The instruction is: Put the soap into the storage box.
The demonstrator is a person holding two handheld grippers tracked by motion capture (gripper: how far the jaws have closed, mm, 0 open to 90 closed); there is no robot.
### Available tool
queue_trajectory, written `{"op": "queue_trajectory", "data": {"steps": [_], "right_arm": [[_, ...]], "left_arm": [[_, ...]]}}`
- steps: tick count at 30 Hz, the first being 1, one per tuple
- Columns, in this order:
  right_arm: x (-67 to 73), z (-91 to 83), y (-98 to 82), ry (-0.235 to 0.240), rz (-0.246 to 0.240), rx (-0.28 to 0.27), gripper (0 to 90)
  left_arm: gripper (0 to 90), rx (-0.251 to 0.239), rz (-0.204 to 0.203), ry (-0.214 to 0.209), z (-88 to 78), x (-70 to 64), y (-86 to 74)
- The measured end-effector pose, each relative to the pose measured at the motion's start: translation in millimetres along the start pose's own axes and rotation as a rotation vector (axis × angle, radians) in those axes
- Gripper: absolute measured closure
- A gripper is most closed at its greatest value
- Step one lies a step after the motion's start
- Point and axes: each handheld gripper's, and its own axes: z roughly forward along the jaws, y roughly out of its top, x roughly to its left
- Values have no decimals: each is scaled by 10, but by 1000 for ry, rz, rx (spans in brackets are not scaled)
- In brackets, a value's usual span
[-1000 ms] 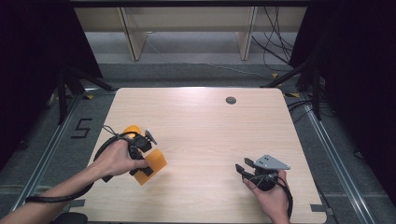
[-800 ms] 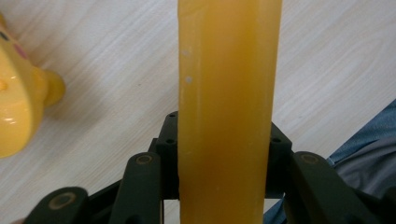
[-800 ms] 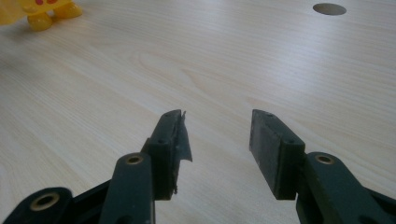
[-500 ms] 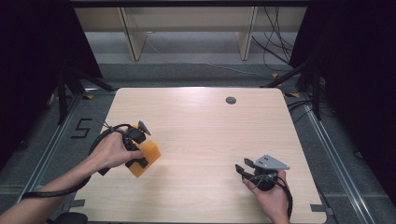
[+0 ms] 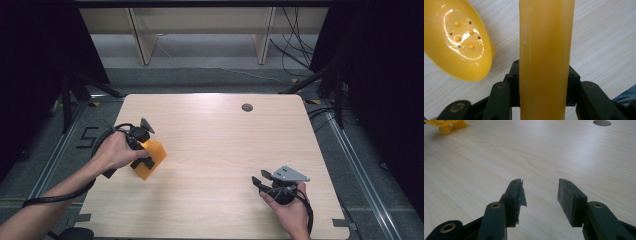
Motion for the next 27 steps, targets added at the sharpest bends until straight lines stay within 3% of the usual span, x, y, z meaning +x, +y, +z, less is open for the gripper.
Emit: {"op": "queue_trajectory", "data": {"steps": [5, 6, 7, 8, 9, 11, 16, 18, 23, 24, 27], "right_arm": [[1, -2, 1, -1, 1, 0, 546], [-3, 2, 0, -10, -9, -1, 545], [30, -17, 3, -6, 31, 6, 545], [30, -17, 3, -6, 31, 6, 545], [-10, -11, 5, -20, -15, -15, 545], [1, -15, 6, -5, 9, -10, 546], [1, -14, 5, -5, 10, -9, 546], [-11, -8, 4, -17, -12, -16, 546], [-1, -9, 3, -9, 3, -3, 545], [33, -18, -2, -11, 42, 12, 545], [21, -8, -3, -12, 22, 4, 544]], "left_arm": [[605, -1, -19, 12, -32, 52, 39], [605, 17, -20, 15, -52, 72, 56], [605, -4, -34, 17, -45, 94, 64], [605, -4, -34, 17, -45, 94, 64], [605, 18, -38, 17, -67, 130, 85], [605, 6, -47, 16, -64, 148, 88], [605, -14, -67, 13, -80, 207, 90], [605, -23, -77, 19, -84, 222, 88], [605, -13, -91, 30, -126, 277, 116], [605, -15, -95, 33, -130, 290, 123], [605, -16, -110, 43, -128, 332, 141]]}}
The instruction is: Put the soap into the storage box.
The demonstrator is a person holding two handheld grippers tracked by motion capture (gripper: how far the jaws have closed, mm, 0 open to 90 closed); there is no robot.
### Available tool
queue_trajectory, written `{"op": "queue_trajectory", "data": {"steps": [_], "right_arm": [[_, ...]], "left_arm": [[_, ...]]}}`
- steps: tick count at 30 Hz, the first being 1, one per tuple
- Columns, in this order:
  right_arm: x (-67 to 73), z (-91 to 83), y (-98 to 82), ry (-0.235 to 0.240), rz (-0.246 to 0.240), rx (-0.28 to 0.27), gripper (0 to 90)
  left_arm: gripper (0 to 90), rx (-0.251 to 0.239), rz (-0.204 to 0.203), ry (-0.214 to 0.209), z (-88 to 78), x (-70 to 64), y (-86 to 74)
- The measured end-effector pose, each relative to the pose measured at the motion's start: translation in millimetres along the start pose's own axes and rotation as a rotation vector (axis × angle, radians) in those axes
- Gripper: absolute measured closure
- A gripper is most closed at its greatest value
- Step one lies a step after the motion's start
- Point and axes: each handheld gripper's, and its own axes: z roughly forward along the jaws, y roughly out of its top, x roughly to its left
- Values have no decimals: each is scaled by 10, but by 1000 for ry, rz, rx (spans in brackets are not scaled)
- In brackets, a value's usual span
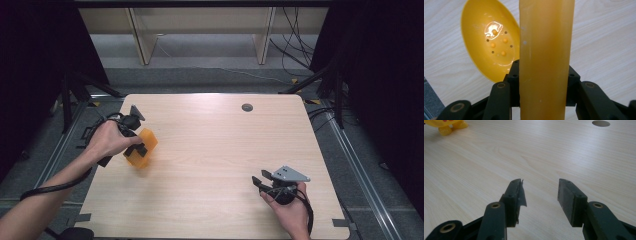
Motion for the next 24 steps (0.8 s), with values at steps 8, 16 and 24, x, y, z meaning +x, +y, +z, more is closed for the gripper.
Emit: {"op": "queue_trajectory", "data": {"steps": [8, 16, 24], "right_arm": [[1, 0, -2, 8, 7, 5, 544], [0, 2, -2, 9, 8, 8, 543], [-25, 10, -3, 9, -13, 6, 543]], "left_arm": [[605, -1, -29, 21, 18, 103, 28], [605, 14, -48, 39, 32, 195, 51], [605, 13, -96, 54, 54, 269, 65]]}}
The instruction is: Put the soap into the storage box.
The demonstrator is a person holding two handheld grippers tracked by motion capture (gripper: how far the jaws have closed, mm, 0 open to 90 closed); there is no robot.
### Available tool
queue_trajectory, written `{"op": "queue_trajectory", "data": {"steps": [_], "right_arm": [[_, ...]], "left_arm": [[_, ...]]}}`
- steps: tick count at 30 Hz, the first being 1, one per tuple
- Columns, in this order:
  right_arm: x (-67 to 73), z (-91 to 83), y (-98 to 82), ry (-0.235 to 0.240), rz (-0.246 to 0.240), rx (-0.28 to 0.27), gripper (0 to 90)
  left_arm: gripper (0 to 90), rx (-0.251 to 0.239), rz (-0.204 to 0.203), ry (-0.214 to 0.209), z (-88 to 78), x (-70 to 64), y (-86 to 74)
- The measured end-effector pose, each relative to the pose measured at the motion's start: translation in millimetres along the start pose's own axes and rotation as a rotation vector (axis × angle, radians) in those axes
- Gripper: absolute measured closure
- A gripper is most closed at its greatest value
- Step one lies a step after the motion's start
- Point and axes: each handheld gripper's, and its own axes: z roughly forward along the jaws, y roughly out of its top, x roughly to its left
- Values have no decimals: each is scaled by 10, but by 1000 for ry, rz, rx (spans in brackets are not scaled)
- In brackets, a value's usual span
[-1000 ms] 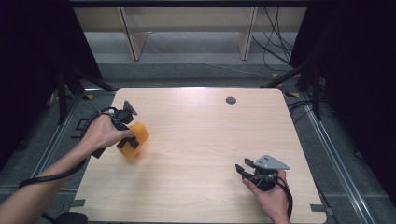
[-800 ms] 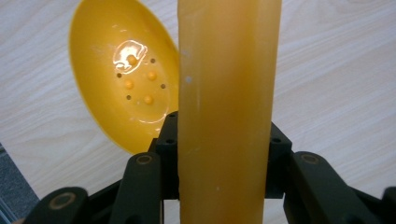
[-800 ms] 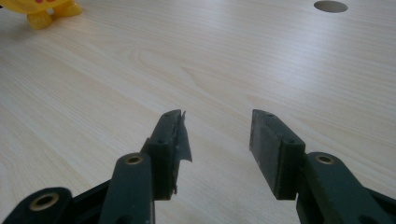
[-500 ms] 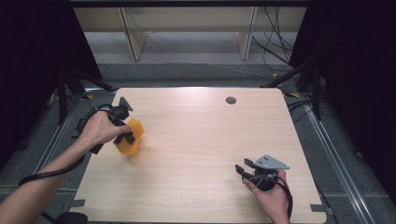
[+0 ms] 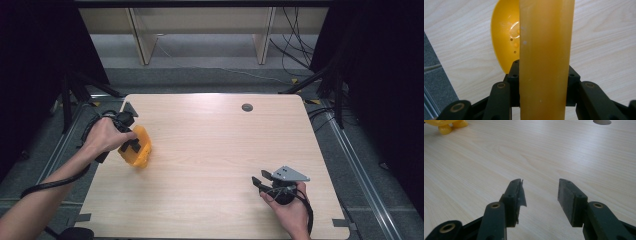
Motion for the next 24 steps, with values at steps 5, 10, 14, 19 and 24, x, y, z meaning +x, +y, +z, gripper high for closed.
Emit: {"op": "queue_trajectory", "data": {"steps": [5, 10, 14, 19, 24], "right_arm": [[3, 3, -1, 4, 4, 0, 542], [-2, 4, -3, 7, 6, 2, 541], [-1, 4, -3, 6, 5, 3, 540], [-3, 7, -7, 6, 5, 7, 540], [-5, 6, -7, 7, 4, 8, 539]], "left_arm": [[605, 11, -31, 23, 13, 39, 50], [605, 15, -21, 40, 47, 88, 89], [605, 9, -59, 38, 80, 99, 127], [605, 2, -81, 49, 74, 92, 158], [605, 8, -86, 59, 116, 86, 175]]}}
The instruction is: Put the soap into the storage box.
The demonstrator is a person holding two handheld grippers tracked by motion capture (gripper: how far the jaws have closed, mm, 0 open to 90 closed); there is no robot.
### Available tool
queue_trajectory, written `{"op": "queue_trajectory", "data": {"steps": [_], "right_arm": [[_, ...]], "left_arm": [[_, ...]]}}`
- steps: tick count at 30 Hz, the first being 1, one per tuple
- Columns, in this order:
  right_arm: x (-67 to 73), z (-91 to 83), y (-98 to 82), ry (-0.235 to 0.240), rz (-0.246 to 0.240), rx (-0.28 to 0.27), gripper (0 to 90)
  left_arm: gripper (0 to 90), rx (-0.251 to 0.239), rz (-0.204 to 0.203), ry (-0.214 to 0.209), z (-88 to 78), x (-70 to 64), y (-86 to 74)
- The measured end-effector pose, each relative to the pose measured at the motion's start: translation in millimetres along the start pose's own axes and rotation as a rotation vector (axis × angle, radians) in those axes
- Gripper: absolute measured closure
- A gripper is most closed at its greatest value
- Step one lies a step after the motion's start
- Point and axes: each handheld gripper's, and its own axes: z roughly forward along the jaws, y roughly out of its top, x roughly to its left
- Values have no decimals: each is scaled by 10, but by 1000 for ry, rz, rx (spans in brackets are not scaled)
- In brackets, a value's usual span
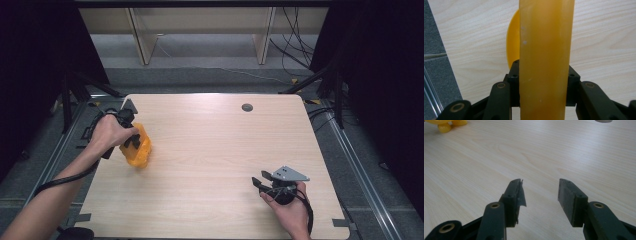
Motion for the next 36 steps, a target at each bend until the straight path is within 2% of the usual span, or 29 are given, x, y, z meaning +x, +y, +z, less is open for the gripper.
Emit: {"op": "queue_trajectory", "data": {"steps": [2, 4, 5, 7, 8, 11, 12, 13, 14, 15, 16, 17, 18, 22, 23, 27, 28, 31, 32, 36], "right_arm": [[0, 1, 0, -1, 0, -1, 539], [-8, 2, 0, -12, -16, -9, 538], [-8, 2, 0, -12, -16, -9, 538], [-14, 3, -1, -15, -24, -2, 538], [-14, 3, -1, -15, -24, -2, 538], [-11, 3, -1, -11, -20, -1, 537], [-9, 3, -1, -11, -16, 0, 537], [6, 6, -4, -3, 9, 7, 537], [6, 6, -4, -3, 9, 7, 537], [30, -2, -7, -5, 39, 17, 537], [-2, 3, -3, 2, 2, 12, 536], [-3, 4, -3, 2, 2, 12, 536], [-3, 3, -3, 2, 2, 13, 536], [-9, 10, -7, -5, -7, 13, 535], [-7, 8, -7, -1, -1, 14, 535], [-7, 8, -7, -1, 0, 16, 534], [14, 3, -10, -3, 25, 24, 534], [19, 4, -10, -1, 27, 27, 534], [-8, 12, -9, 0, -4, 18, 533], [12, 6, -12, -1, 18, 26, 533]], "left_arm": [[604, 11, 0, -5, 5, 4, 4], [604, -13, -23, 1, 43, -11, -8], [604, 8, -4, -3, 35, 5, -8], [604, 24, 1, -4, 37, 18, -5], [604, 0, -29, 0, 67, 0, -9], [605, 13, -19, -7, 62, 7, -9], [604, 40, 16, -2, 43, 28, -6], [604, 27, 9, -1, 50, 18, -9], [604, 15, -5, -4, 59, 9, -10], [604, 20, -6, -6, 56, 10, -5], [604, 37, -2, -9, 48, 16, 6], [604, 35, -6, -9, 54, 15, 8], [604, 58, 19, -2, 52, 37, 17], [604, 53, 7, -5, 72, 43, 22], [604, 50, -3, -10, 88, 41, 23], [604, 55, -4, -11, 103, 38, 25], [604, 58, -5, -13, 107, 34, 26], [604, 64, 8, -9, 118, 35, 29], [604, 54, -4, -9, 131, 22, 28], [603, 67, -3, -15, 164, 22, 31]]}}
